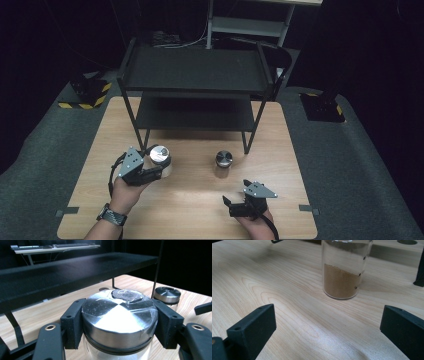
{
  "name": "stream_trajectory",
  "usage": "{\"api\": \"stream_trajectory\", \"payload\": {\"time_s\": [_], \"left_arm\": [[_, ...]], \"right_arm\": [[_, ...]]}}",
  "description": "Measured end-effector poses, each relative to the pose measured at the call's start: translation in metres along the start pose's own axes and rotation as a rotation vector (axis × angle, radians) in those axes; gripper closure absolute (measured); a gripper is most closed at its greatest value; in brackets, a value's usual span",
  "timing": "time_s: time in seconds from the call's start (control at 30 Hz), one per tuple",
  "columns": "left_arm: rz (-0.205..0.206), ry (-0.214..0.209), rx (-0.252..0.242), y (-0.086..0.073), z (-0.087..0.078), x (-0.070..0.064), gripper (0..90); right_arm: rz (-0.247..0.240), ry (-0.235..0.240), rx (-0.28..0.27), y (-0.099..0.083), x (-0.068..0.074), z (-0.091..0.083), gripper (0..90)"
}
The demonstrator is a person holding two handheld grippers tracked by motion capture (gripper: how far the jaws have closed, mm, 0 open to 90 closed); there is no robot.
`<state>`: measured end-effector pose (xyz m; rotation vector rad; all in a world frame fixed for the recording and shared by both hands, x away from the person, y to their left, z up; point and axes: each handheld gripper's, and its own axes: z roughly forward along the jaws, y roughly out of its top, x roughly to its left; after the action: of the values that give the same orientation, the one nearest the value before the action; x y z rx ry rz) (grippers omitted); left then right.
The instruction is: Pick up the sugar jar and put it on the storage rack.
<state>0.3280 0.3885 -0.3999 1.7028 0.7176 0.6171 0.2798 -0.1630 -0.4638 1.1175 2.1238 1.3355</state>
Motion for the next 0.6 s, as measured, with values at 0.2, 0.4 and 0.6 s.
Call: {"api": "stream_trajectory", "payload": {"time_s": [0.2, 0.4, 0.6], "left_arm": [[0.000, -0.004, -0.011, 0.016, -0.009, -0.002, 34.4], [-0.004, -0.010, -0.032, 0.026, -0.013, -0.002, 34.5], [-0.001, -0.011, -0.042, 0.039, -0.015, -0.001, 34.4]], "right_arm": [[0.004, -0.005, 0.025, 0.003, 0.001, 0.000, 0.1], [0.008, -0.010, 0.042, 0.005, 0.001, 0.000, 0.1], [0.010, 0.005, 0.044, 0.006, -0.001, 0.000, 0.2]]}}
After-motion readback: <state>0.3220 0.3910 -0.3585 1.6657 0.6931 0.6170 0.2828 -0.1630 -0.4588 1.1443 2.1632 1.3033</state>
